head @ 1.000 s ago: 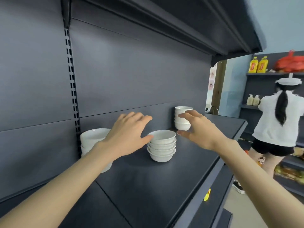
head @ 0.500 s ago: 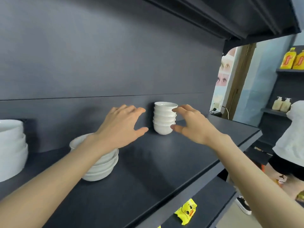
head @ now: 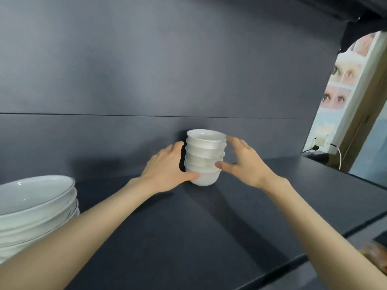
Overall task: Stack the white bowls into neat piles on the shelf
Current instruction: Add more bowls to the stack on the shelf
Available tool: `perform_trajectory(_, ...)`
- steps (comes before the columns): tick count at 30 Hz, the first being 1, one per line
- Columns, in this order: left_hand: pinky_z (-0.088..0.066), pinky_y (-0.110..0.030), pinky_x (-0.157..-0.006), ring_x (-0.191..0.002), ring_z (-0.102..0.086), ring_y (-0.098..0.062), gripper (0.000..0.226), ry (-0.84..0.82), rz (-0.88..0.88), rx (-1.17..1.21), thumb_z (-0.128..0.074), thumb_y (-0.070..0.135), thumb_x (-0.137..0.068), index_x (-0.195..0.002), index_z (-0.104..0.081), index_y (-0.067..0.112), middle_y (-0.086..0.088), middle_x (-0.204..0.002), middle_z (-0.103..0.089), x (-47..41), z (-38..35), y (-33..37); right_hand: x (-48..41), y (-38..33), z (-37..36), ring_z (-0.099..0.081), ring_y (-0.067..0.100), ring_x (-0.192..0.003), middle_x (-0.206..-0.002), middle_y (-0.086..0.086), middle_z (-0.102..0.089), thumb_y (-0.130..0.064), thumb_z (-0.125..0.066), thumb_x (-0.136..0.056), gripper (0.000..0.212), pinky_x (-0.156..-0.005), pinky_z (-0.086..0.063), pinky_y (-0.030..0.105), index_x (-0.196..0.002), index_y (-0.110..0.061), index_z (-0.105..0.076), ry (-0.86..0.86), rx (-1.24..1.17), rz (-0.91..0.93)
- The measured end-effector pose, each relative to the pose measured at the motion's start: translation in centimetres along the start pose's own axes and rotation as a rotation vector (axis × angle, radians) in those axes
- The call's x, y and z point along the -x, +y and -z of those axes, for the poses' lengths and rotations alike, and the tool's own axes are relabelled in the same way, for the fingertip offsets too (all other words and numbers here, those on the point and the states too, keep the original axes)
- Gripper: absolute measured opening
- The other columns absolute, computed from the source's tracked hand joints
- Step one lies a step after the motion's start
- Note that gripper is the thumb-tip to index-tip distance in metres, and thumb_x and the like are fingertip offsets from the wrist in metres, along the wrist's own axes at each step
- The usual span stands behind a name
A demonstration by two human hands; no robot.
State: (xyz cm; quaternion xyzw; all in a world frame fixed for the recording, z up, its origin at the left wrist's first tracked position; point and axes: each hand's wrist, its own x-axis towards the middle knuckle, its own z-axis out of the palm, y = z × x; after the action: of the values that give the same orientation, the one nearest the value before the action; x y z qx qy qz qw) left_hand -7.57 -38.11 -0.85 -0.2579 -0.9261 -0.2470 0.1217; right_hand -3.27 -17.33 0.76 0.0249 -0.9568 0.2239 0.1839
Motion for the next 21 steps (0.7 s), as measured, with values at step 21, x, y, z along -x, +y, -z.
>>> perform_trajectory(21, -0.049, -0.033, -0.097, -0.119, -0.054, -0.005, 0.098, 0.248, 0.283, 0.682, -0.091, 0.042, -0.05, -0.132, -0.038, 0.029, 0.011, -0.129, -0.055, -4.8, -10.6, 2.5, -10.7, 9.2, -3.4, -0.059, 0.008, -0.117, -0.128, -0.016, -0.06, -0.044, -0.077, -0.071, 0.076, -0.092, -0.054, 0.043, -0.137, -0.037, -0.039, -0.633, -0.824, 0.141)
